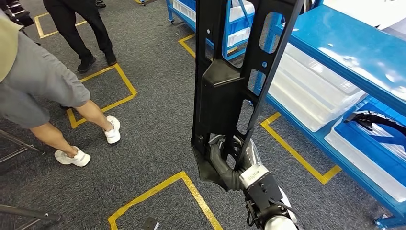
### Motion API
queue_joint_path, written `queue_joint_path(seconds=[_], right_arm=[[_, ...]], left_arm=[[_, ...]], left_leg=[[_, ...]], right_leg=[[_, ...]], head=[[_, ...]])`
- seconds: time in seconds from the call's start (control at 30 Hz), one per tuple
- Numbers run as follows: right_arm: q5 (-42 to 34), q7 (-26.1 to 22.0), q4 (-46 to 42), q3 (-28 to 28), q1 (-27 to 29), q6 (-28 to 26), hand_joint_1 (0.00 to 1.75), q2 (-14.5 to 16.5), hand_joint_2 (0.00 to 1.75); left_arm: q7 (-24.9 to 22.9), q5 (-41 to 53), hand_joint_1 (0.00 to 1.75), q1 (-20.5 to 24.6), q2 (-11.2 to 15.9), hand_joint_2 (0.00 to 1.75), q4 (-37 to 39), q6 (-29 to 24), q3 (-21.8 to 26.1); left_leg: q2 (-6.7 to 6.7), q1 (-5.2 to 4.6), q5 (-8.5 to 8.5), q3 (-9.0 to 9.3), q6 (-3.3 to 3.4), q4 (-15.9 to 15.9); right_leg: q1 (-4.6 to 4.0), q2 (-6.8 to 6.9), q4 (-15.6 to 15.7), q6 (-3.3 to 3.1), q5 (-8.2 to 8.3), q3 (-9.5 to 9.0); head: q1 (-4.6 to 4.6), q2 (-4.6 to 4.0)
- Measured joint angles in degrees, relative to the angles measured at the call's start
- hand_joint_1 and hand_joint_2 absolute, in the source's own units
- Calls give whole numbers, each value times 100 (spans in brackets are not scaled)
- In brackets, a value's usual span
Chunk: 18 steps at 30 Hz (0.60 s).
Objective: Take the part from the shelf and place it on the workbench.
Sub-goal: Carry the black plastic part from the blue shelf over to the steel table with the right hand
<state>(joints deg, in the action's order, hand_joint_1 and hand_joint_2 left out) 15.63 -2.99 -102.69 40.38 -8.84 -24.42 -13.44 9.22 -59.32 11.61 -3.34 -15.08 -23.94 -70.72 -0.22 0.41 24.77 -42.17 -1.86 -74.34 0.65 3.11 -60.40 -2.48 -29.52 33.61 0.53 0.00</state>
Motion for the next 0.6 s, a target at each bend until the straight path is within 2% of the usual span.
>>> queue_joint_path(seconds=[0.03,0.07,0.1,0.13,0.17,0.23,0.27,0.33,0.37,0.4,0.43,0.47,0.5,0.53,0.6], right_arm=[[1,0,-12,-2,-1,-1,175,0,175],[4,0,-28,-4,0,-1,175,0,175],[8,0,-41,-7,0,-2,175,0,175],[12,0,-51,-9,0,-2,175,0,175],[14,0,-57,-11,1,-1,175,0,175],[16,1,-73,-18,-2,-1,175,-1,175],[16,0,-84,-22,-4,-1,175,-2,175],[18,-2,-103,-31,-5,-4,175,-5,175],[18,-2,-105,-32,2,-5,175,-7,175],[18,0,-107,-33,14,-6,175,-11,175],[17,3,-107,-34,28,-6,175,-19,175],[17,5,-107,-34,39,-6,175,-26,175],[16,6,-107,-35,44,-6,175,-32,175],[16,7,-107,-36,46,-6,175,-35,175],[16,6,-111,-36,48,-6,175,-36,175]], left_arm=[[-5,1,0,1,0,175,0,1,-1],[-10,2,0,6,0,175,0,1,-1],[-12,3,0,13,0,175,-1,1,-1],[-13,3,0,18,0,175,-1,1,-2],[-13,3,0,20,1,175,-1,1,-2],[-16,3,0,8,6,175,0,1,-3],[-20,4,0,3,8,175,0,1,-3],[-28,5,0,8,9,175,-1,1,-3],[-30,5,0,18,9,175,-2,3,-3],[-30,4,0,22,9,175,-2,6,-3],[-30,4,0,21,9,175,-2,9,-3],[-30,4,0,16,9,175,-2,13,-3],[-30,4,0,11,9,175,-2,14,-3],[-30,4,0,9,9,175,-2,14,-3],[-32,3,0,16,9,175,-2,14,-3]], left_leg=[[61,-14,-195,195,33,372],[187,-43,-351,404,69,790],[297,-79,-461,565,105,1124],[375,-111,-506,652,133,1327],[399,-137,-501,665,151,1404],[266,-128,-538,672,196,1472],[194,-111,-567,702,225,1530],[63,-75,-627,769,283,1630],[0,-79,-635,776,301,1645],[-64,-81,-636,776,311,1643],[-141,-82,-632,776,313,1636],[-219,-82,-628,776,313,1625],[-299,-80,-619,778,307,1609],[-376,-74,-604,780,294,1584],[-507,-67,-562,749,247,1511]], right_leg=[[-5,63,2,3,-12,-19],[-15,125,1,15,-28,-39],[-24,182,3,32,-42,-56],[-32,236,7,53,-55,-69],[-38,292,14,77,-65,-79],[-37,389,31,131,-86,-115],[-30,325,-14,159,-129,-119],[-16,20,-401,194,-360,34],[-8,-152,-743,199,-523,201],[-6,-242,-1109,204,-666,397],[-5,-280,-1376,212,-725,556],[-2,-295,-1462,219,-675,635],[5,-308,-1328,224,-517,610],[19,-349,-992,231,-279,486],[67,-601,-296,239,32,204]], head=[[13,0],[26,0],[36,0],[39,0],[38,0],[34,0],[24,0],[-26,0],[-64,0],[-96,0],[-125,0],[-150,0],[-167,0],[-189,0],[-236,0]])
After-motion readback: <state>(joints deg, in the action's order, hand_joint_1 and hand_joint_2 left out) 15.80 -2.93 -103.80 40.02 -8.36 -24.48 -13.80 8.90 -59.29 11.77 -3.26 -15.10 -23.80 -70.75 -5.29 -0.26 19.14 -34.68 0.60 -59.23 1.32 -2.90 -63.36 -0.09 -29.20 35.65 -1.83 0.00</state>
